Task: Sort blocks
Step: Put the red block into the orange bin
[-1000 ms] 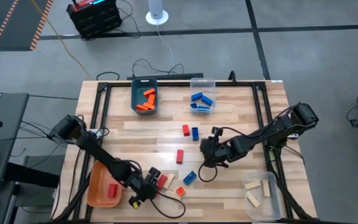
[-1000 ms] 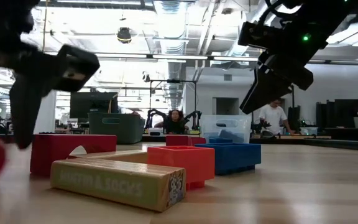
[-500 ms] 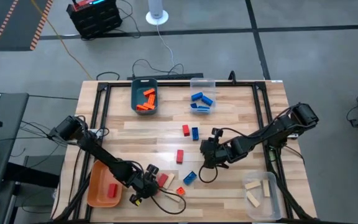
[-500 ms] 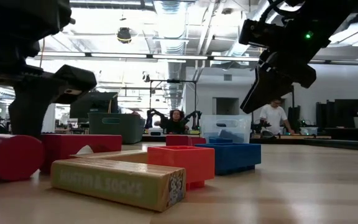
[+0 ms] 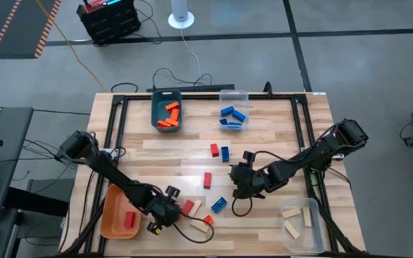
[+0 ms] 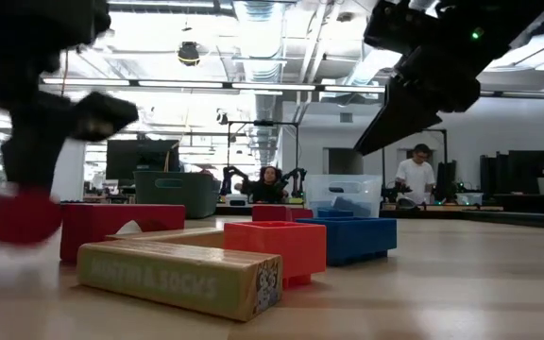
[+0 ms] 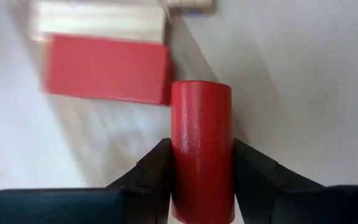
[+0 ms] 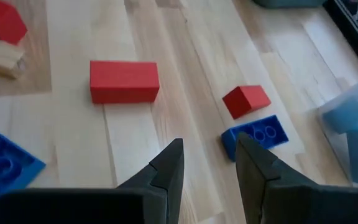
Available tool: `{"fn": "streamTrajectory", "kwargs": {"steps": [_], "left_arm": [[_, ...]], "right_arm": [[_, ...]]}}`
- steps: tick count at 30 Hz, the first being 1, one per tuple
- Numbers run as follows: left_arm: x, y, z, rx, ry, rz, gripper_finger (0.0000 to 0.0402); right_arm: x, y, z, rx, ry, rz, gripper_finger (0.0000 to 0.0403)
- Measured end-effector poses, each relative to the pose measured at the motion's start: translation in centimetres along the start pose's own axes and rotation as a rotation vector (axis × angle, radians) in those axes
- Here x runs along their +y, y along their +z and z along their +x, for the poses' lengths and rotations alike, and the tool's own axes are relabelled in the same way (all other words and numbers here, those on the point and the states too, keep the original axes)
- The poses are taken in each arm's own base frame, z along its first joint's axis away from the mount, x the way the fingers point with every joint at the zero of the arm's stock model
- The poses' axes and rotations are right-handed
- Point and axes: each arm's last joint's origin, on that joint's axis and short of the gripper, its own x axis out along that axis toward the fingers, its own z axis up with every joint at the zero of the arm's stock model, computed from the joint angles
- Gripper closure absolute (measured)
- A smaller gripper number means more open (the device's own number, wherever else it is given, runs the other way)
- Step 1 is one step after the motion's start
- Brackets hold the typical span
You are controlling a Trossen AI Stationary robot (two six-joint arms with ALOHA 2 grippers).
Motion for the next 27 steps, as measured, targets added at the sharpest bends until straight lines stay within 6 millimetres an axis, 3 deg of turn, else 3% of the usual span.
{"fn": "streamTrajectory", "kwargs": {"steps": [7,10,13,21,27], "left_arm": [[0.8,0.0,-7.0,0.021,-0.021,-0.216,0.0278],[0.9,-1.0,-9.9,0.032,-0.056,-0.387,0.0278],[0.1,-3.0,-11.6,0.076,-0.025,-0.477,0.0278],[-3.2,-9.0,-12.0,0.170,0.012,-0.673,0.0278],[-3.7,-12.1,-10.3,0.298,0.056,-0.772,0.0278]], "right_arm": [[0.3,0.5,0.0,-0.059,0.005,0.043,0.0280],[0.4,0.6,-0.1,-0.070,0.011,0.049,0.0280],[0.6,0.7,-0.2,-0.081,0.009,0.050,0.0280],[1.1,0.5,-0.7,-0.094,0.009,0.033,0.0280],[1.0,0.5,-0.6,-0.095,0.004,0.033,0.0280]]}}
